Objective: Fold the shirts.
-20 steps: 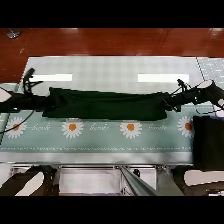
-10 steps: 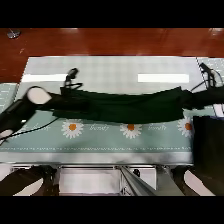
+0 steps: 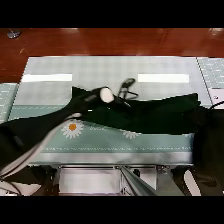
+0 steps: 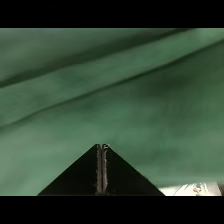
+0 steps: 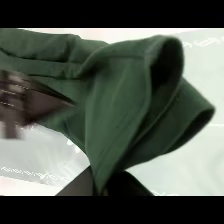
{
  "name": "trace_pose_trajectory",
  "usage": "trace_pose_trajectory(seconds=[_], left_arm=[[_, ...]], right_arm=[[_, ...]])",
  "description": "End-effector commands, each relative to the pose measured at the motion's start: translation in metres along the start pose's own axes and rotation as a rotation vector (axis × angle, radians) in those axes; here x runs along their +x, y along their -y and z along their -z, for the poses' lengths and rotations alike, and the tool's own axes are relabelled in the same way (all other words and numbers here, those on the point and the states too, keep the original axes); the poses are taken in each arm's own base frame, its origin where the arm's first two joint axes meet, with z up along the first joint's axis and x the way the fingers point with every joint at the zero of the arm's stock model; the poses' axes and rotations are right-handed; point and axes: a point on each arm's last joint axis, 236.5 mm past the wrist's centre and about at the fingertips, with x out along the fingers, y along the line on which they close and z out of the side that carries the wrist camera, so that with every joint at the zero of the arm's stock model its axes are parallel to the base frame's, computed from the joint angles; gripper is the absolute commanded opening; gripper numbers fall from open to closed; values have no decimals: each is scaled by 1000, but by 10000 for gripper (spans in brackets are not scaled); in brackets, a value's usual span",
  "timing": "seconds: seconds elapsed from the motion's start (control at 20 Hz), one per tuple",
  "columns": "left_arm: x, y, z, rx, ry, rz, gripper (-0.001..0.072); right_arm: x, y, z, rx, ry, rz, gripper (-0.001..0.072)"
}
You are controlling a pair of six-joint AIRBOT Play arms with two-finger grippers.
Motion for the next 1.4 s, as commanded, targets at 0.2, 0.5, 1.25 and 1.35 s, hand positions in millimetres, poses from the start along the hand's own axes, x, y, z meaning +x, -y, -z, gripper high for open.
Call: trace_pose_trajectory(seconds=[0.2,0.5,1.25,1.35], left_arm=[[55,47,25,60,-185,64,18],[-55,-28,-37,-53,-117,17,18],[-311,-140,125,-352,504,-360,20],[-296,-142,148,-409,500,-345,20]], right_arm=[[-4,-10,2,7,17,-30,22],[-6,-31,0,11,27,-122,22],[140,-201,-36,-171,-154,-413,22],[183,-237,-28,-220,-224,-428,22]])
